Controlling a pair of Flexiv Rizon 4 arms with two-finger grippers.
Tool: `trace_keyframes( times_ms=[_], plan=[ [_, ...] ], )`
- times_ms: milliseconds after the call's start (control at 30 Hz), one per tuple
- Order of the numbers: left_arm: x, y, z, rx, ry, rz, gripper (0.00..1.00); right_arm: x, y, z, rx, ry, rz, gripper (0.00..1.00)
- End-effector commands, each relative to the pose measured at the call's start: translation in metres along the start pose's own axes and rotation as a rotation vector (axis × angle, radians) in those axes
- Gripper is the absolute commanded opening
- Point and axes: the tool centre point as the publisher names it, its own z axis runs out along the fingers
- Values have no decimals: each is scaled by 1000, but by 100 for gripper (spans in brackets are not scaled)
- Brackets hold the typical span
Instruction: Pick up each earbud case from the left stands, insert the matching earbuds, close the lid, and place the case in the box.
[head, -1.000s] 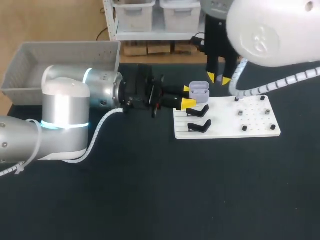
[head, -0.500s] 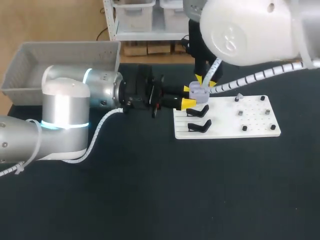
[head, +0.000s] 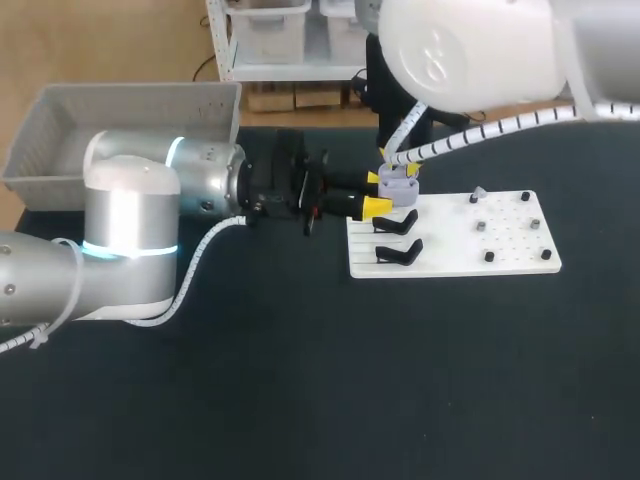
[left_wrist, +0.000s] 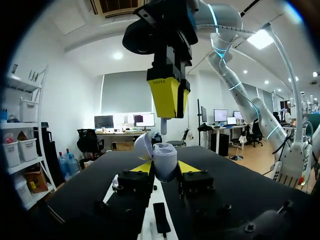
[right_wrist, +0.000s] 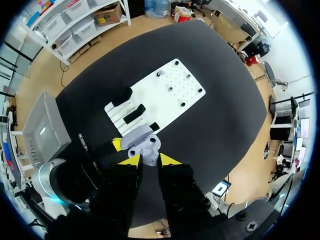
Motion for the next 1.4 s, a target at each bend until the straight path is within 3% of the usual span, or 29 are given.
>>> trace_keyframes(
  times_ms=[33,1000,1033,1067,1100,1167,1300,1400],
  plan=[
    [1,-1,0,-3,-1,2,0,-3,1,4,-1,13,2,0],
    [1,-1,0,-3,-1,2,0,-9,2,19,-6,55,22,0],
    [1,-1,0,-3,-1,2,0,-9,2,20,-5,55,23,5],
    [1,-1,0,-3,-1,2,0,-9,2,20,-4,56,24,25],
    [1,-1,0,-3,-1,2,0,-9,2,20,-6,57,24,75],
    [1,-1,0,-3,-1,2,0,-8,1,18,-13,55,23,96],
    [1,-1,0,-3,-1,2,0,0,-4,5,-48,35,13,96],
    [1,-1,0,-3,-1,2,0,8,-15,-8,-108,33,-3,71]
  ],
)
